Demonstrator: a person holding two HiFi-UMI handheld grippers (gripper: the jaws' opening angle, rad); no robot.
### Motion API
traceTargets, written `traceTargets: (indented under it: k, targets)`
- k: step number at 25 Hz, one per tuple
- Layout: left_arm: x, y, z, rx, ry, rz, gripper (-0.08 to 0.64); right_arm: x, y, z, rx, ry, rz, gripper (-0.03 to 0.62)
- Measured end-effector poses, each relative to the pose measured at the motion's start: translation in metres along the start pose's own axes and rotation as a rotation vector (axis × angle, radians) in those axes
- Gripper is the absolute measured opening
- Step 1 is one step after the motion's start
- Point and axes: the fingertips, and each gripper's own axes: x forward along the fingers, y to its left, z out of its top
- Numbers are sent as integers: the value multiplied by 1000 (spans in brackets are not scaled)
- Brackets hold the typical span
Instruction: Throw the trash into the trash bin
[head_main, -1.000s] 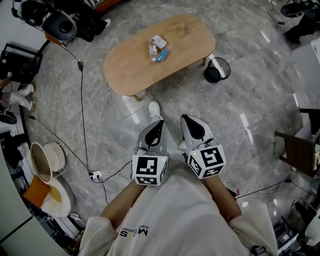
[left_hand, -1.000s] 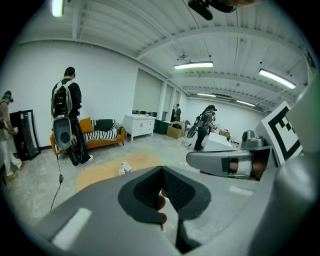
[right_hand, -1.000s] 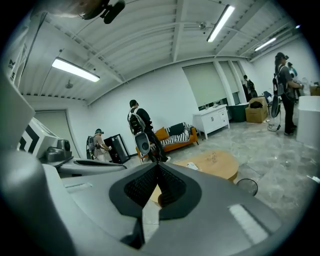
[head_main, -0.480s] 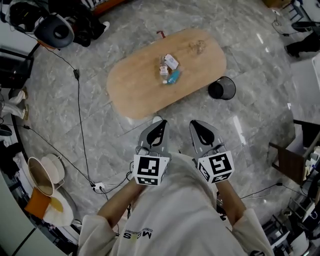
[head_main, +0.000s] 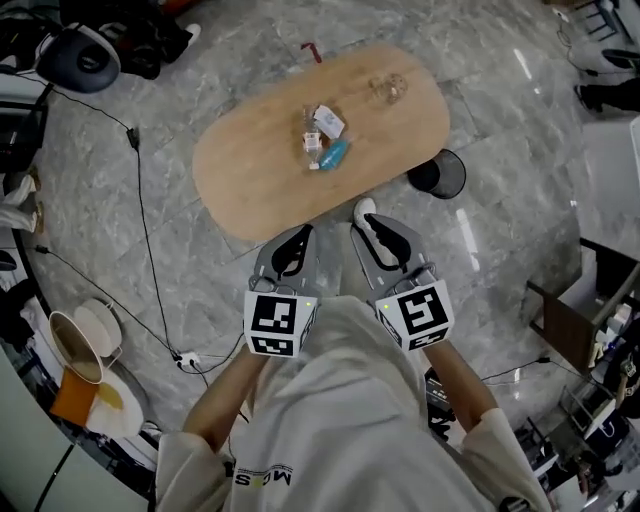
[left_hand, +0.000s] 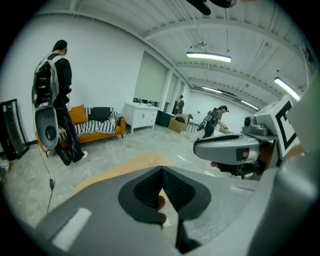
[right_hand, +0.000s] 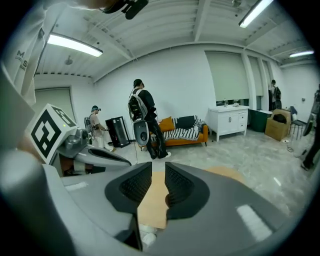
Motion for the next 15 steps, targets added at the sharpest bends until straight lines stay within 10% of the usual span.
traceTargets:
  k: [15]
  targets:
    - [106, 26, -18, -49, 43, 199, 0, 112, -95, -68, -21, 119, 195, 175]
